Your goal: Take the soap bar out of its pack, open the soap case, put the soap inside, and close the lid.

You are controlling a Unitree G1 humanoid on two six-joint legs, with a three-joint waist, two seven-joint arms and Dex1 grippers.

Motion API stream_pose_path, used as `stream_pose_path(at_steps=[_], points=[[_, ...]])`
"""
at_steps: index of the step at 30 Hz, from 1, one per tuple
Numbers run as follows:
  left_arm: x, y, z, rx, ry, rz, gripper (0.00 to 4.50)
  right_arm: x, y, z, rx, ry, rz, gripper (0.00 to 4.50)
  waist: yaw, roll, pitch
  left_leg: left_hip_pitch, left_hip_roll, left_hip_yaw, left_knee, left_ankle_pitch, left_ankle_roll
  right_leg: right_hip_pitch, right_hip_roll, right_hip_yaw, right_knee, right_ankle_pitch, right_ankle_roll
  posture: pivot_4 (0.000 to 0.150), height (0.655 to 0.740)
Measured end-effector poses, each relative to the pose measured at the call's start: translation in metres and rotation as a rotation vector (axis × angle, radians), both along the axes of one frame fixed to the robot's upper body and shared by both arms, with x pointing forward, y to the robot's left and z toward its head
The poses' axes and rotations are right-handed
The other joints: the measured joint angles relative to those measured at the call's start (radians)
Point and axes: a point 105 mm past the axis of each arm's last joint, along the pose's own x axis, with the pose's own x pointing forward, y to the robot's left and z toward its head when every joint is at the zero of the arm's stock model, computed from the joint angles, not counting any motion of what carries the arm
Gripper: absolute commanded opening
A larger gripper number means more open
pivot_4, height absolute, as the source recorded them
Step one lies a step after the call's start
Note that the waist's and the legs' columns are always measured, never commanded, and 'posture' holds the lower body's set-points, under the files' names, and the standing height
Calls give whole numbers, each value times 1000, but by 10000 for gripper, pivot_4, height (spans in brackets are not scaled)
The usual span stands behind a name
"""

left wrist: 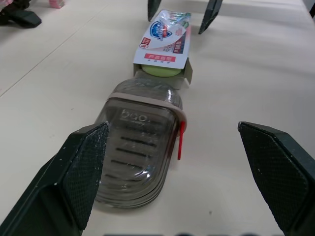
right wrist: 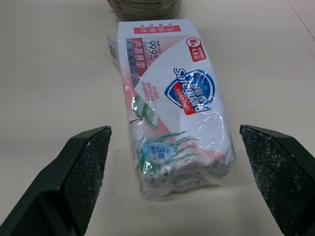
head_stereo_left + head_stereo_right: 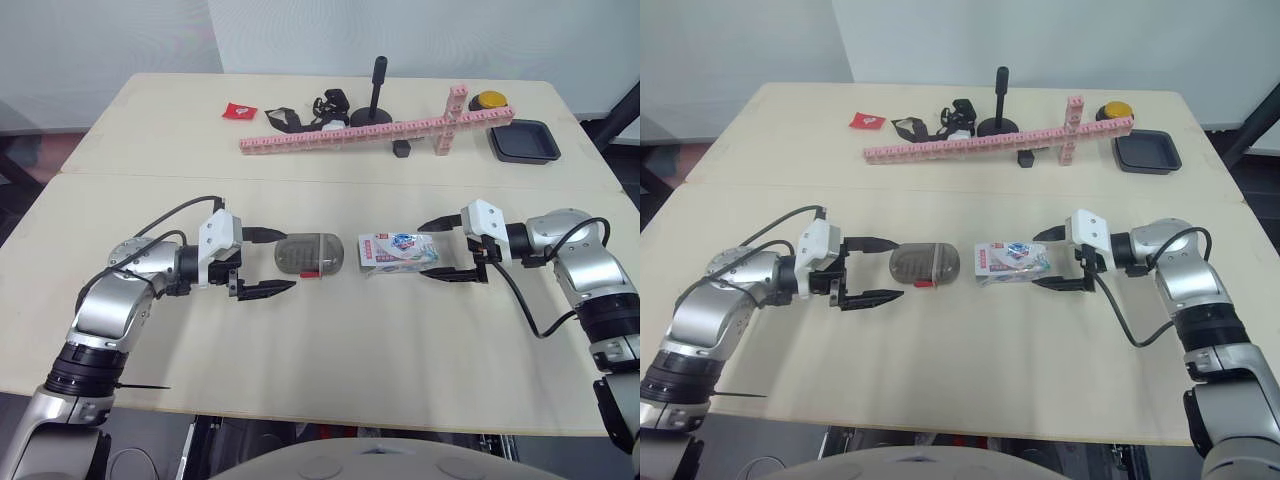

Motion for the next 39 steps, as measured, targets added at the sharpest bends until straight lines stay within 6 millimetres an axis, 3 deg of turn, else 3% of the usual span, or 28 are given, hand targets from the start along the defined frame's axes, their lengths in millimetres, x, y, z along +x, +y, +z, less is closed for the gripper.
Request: stream_pose_path(at_steps=[9,10,22,39], points=[[1,0,-2,-7,11,20,44814,2,1,-6,11,9,-13,45000,0,0,0,0,0,0,0,0,0,0,0,0,0,0,0,1500,7330],[1,0,-3,-7,12,22,45000,2,2,-7,14,10,-15,39451,0,0,0,0,0,0,0,0,0,0,0,0,0,0,0,1500,7330],[2,0,-4,-15,14,45,45000,2,-1,-5,15,-28,-18,1285,-3,0,0,0,1,0,2,0,0,0,0,0,1,0,-1,1500,7330],[6,-2,-1,-20,1,53,45000,-3,-5,-2,-8,-32,-34,544,1,0,-1,0,1,0,3,0,0,0,0,0,1,0,-1,1500,7330]])
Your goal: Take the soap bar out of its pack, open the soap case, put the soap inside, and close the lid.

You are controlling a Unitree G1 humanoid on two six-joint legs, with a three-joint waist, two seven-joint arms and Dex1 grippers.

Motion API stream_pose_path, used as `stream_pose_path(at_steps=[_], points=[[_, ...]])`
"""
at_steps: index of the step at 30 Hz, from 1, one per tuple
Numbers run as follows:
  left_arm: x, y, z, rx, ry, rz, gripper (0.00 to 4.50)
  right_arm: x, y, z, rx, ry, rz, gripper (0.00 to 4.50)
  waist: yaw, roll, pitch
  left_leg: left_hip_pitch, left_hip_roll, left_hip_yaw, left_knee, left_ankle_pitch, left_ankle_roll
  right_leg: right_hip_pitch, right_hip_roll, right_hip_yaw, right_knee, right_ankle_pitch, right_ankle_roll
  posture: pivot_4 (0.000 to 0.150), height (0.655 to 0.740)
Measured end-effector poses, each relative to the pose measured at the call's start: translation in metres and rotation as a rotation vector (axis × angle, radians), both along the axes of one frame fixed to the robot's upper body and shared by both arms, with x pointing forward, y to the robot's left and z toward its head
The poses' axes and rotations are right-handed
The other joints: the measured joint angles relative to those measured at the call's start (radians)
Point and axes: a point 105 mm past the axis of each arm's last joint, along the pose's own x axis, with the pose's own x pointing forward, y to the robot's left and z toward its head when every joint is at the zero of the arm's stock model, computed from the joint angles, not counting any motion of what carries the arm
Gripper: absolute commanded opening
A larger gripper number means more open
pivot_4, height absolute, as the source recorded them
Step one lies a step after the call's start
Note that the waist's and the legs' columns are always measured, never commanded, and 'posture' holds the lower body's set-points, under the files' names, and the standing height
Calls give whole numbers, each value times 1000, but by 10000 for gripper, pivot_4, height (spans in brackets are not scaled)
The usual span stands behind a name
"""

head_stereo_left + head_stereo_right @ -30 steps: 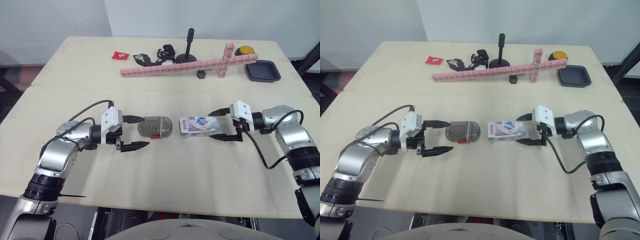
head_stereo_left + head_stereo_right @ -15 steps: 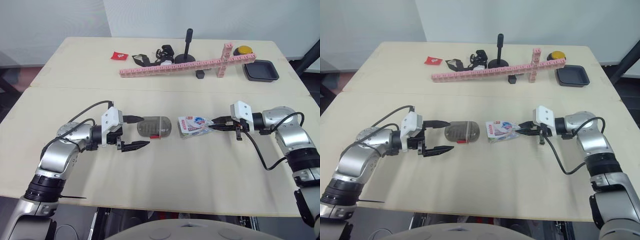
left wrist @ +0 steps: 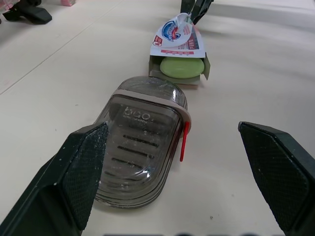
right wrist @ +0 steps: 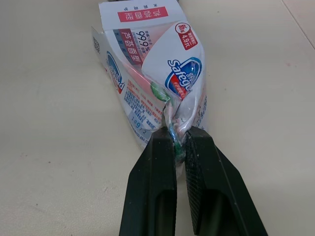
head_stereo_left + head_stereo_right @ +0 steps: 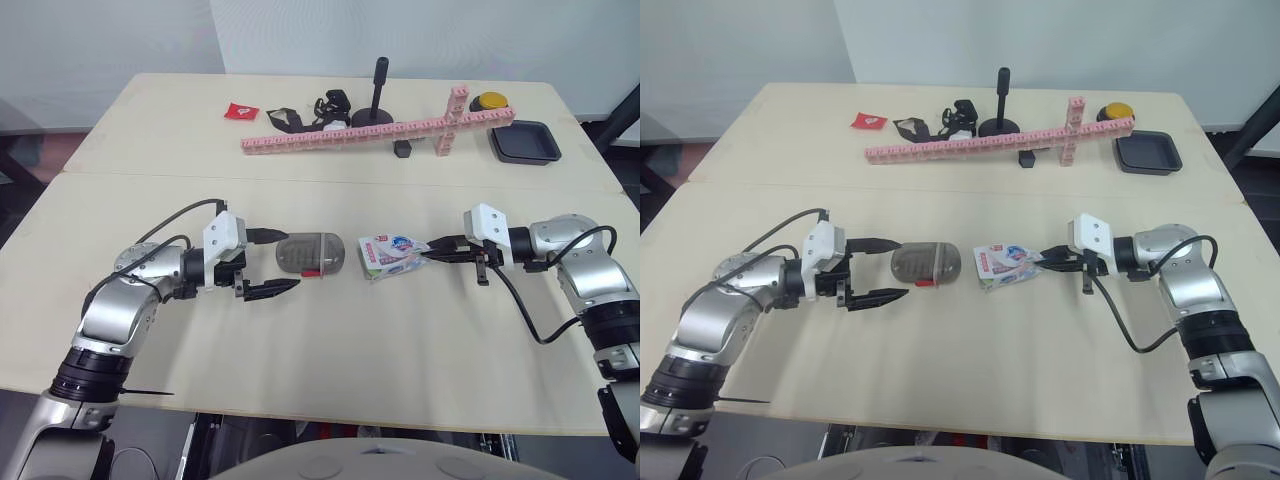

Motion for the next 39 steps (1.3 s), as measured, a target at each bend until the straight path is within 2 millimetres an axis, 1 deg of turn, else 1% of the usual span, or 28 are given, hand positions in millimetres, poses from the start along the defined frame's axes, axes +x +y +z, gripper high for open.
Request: stream_pose_path(at_steps=[6,10,13,18,24,28,33,39], points=[[0,-2,0,0,0,-3,45000,-1,-5,0,3,-8,-39,544,1,0,0,0,0,0,0,0,0,0,0,0,0,1,1,1500,7330],[0,-2,0,0,0,-1,45000,-6,-13,3,-24,-13,-60,544,2,0,0,0,0,0,0,0,0,0,0,0,0,1,1,1500,7330],[1,-2,0,1,-1,-1,45000,-6,-16,11,-39,-34,-90,544,-1,0,0,0,0,0,0,0,0,0,0,0,0,1,1,1500,7330],[1,0,-1,6,3,0,45000,-10,-27,33,-114,-87,-134,544,0,0,0,0,0,0,0,0,0,0,0,0,-1,1,2,1500,7330],[1,0,-1,8,9,2,45000,-15,-28,49,-214,-98,-204,544,0,0,0,0,0,0,0,0,-1,1,0,0,-1,1,2,1500,7330],[2,2,-3,9,17,4,45000,-15,-28,53,-264,-85,-256,544,-1,0,0,0,0,0,0,0,-1,1,0,1,-1,1,2,1500,7330],[4,4,-6,8,29,12,45000,-22,-23,68,-354,-98,-245,544,0,0,0,1,0,-1,0,0,-2,2,0,1,-1,1,2,1500,7330],[4,4,-6,8,20,11,45000,-26,-19,74,-405,-94,-231,544,2,0,0,1,0,-1,0,0,-2,3,0,1,-2,1,2,1500,7330]])
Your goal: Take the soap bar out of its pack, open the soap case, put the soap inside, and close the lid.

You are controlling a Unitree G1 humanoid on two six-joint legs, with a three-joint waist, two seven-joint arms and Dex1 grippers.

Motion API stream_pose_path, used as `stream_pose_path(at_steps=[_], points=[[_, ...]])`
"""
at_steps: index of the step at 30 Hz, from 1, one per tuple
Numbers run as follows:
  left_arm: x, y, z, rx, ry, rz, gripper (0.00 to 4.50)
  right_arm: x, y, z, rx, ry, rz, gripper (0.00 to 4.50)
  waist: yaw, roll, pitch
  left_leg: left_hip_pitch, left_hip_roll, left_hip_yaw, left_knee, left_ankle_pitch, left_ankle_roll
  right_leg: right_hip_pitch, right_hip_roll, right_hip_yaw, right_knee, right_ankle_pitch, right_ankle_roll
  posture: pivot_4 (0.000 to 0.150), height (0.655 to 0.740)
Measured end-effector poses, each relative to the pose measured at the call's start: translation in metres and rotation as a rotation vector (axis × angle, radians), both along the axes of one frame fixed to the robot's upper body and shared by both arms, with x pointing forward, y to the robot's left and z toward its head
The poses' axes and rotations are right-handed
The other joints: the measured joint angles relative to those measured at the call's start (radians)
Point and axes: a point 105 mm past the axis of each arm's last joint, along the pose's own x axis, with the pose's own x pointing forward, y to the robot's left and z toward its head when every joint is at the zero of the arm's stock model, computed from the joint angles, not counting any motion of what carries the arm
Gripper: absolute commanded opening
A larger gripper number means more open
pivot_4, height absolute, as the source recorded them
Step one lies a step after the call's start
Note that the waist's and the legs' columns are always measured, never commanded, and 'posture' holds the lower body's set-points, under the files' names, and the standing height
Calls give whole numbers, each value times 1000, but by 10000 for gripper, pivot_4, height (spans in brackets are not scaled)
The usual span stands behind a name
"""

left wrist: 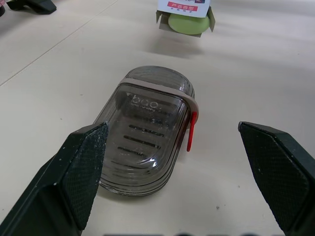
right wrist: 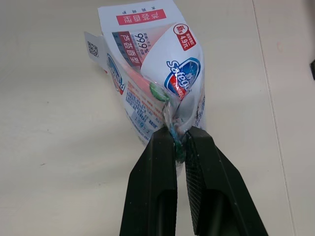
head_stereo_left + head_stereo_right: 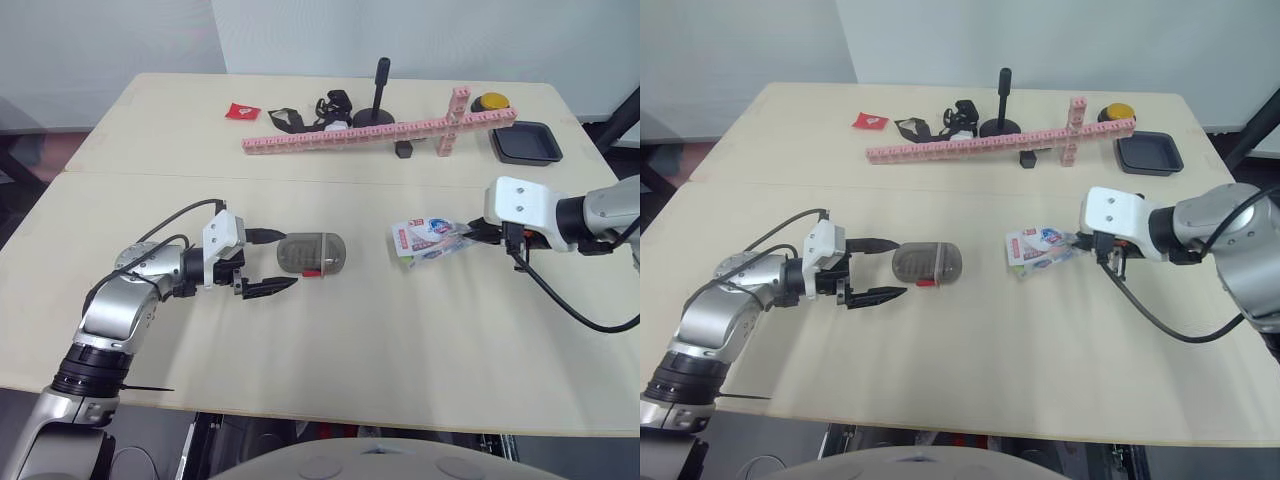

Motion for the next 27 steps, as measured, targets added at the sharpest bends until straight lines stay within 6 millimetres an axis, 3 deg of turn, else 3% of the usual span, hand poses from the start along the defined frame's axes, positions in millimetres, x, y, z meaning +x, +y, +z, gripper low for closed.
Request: stream_pose_path(at_steps=[17,27], points=[[0,-1,-1,2,-10,-7,45000,-5,-12,1,-78,42,-8,544,0,0,0,0,0,0,0,0,-1,1,0,0,0,0,0,1500,7330],[0,2,-3,8,7,-26,45000,-4,-71,8,-94,76,-143,544,9,0,0,0,0,0,0,0,0,2,0,0,-1,0,0,1500,7330]])
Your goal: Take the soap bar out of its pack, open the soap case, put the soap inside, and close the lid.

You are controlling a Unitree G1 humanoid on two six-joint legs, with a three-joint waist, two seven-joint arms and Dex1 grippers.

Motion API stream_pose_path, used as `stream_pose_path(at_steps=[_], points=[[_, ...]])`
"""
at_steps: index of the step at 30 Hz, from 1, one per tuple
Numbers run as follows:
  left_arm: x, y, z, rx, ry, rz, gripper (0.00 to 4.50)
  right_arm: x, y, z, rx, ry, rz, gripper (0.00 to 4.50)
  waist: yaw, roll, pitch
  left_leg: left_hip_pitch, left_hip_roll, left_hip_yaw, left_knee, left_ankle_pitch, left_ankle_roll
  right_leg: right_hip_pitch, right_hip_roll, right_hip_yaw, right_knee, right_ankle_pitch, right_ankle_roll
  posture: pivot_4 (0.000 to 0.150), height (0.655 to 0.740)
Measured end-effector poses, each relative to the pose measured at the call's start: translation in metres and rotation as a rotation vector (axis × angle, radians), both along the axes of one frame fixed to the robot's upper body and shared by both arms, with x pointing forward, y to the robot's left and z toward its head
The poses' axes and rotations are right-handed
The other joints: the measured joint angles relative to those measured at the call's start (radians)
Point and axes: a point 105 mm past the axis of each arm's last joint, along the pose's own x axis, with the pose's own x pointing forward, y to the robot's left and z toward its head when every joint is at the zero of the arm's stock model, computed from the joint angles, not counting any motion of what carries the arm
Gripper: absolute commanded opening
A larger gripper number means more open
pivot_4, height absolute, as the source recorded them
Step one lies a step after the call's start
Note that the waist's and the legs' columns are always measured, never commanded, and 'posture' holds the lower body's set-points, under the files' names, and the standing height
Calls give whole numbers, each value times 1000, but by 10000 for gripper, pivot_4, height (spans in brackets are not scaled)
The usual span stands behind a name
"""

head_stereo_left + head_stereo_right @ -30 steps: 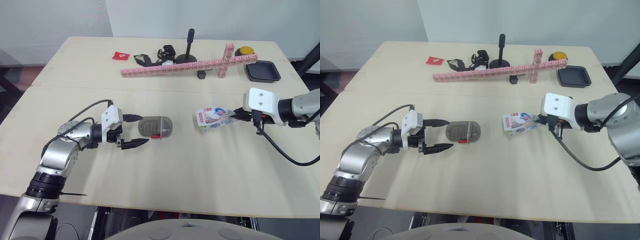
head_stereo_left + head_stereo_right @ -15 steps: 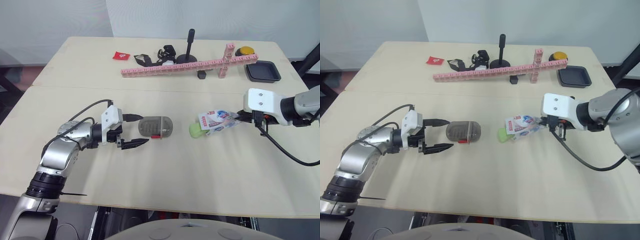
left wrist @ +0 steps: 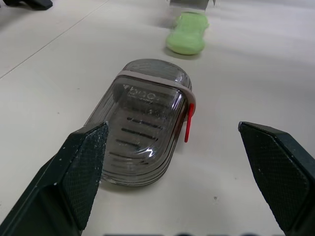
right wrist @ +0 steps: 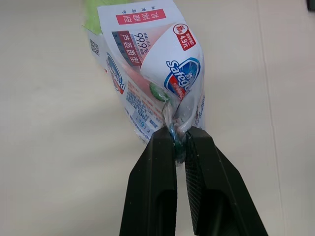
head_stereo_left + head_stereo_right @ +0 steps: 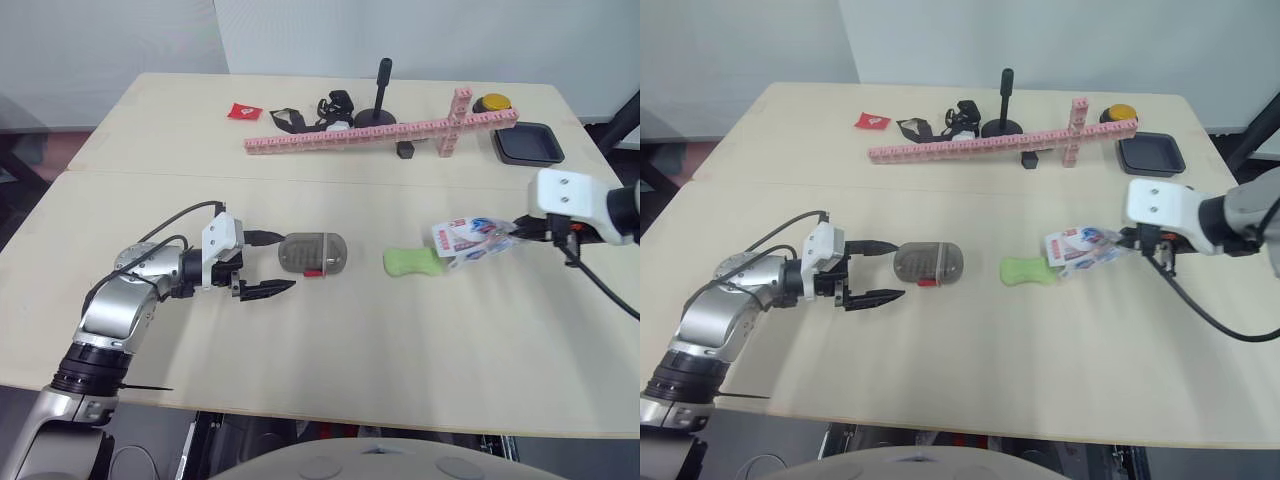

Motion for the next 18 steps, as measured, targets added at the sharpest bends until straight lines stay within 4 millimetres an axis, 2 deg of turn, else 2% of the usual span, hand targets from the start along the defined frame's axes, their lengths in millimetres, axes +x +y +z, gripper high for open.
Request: stream_pose_path(at_steps=[5,9,13,15,18], points=[[-1,-1,2,-8,-2,-15,45000,-3,-43,-9,148,-25,-196,544,9,0,0,0,0,0,1,0,0,0,0,0,0,0,0,1500,7330],[-1,-1,2,-8,-2,-15,45000,2,-76,-24,298,-150,-435,544,11,1,-1,0,0,0,2,0,1,0,0,0,0,0,0,1500,7330],[-2,-2,3,-45,4,-10,45000,4,-105,-29,460,-344,-762,544,11,4,-3,0,1,1,2,0,0,-1,0,-1,1,-2,-4,1500,7330],[-2,-4,6,-74,5,-9,45000,2,-109,-35,509,-387,-882,544,11,7,-4,0,1,1,2,0,0,-1,0,-1,1,-3,-4,1500,7330],[-2,-5,10,-108,-1,-13,45000,-4,-101,-49,542,-411,-996,544,11,10,-6,0,1,1,1,0,0,-1,0,-1,1,-3,-4,1500,7330]])
